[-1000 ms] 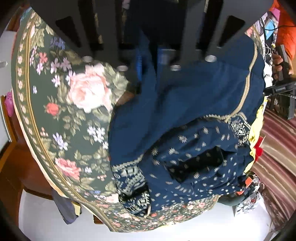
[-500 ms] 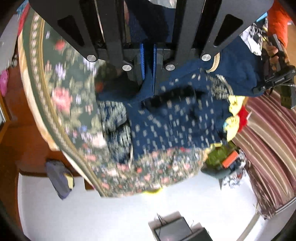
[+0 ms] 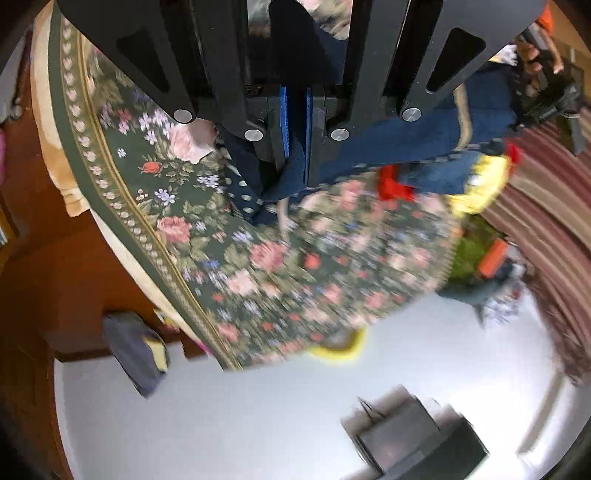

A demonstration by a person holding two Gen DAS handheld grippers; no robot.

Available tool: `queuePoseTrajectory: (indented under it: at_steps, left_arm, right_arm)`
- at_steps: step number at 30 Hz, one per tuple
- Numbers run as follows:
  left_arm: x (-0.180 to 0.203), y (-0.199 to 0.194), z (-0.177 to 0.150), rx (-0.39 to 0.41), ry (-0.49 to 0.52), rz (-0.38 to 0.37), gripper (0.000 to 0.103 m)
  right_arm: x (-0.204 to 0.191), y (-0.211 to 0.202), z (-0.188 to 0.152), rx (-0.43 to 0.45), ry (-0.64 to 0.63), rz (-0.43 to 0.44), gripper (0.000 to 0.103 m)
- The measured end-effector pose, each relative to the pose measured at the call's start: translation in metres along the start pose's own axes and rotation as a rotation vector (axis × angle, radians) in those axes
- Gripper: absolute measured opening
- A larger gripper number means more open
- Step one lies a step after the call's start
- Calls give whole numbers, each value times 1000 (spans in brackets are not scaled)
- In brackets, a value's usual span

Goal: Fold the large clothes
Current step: 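Fold the hoodie in half with both tools and lay it down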

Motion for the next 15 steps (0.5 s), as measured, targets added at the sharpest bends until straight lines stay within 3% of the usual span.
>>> queuePoseTrajectory:
  at_steps: [4, 10, 11, 13, 15]
  left_arm:
    - [-8, 28, -3, -22, 21, 36, 14]
    - [5, 18, -9, -37, 140, 125, 15]
    - [8, 13, -10, -37, 152, 142, 18]
    - [16, -1, -16, -26, 179, 169, 21]
    - [24, -17, -24, -8, 215, 188, 40]
  right_arm:
    - [10, 50, -3, -99, -42, -96, 7]
    - [4, 51, -16, -84, -200, -238, 31]
    - [1, 42, -20, -92, -234, -284, 42]
    - [1, 35, -21, -83, -248, -353, 52]
    - [-3, 18, -28, -50, -268, -364, 53]
Point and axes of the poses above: each gripper's, at about its wrist camera, not at the fingertips, and y roughly the way its jaws point, x to its right, z to its top, the point moved 6 cm from there along y, roughly the way its jaws point, and after that the axes turned 15 degrees about -x, right-handed, at the moved point
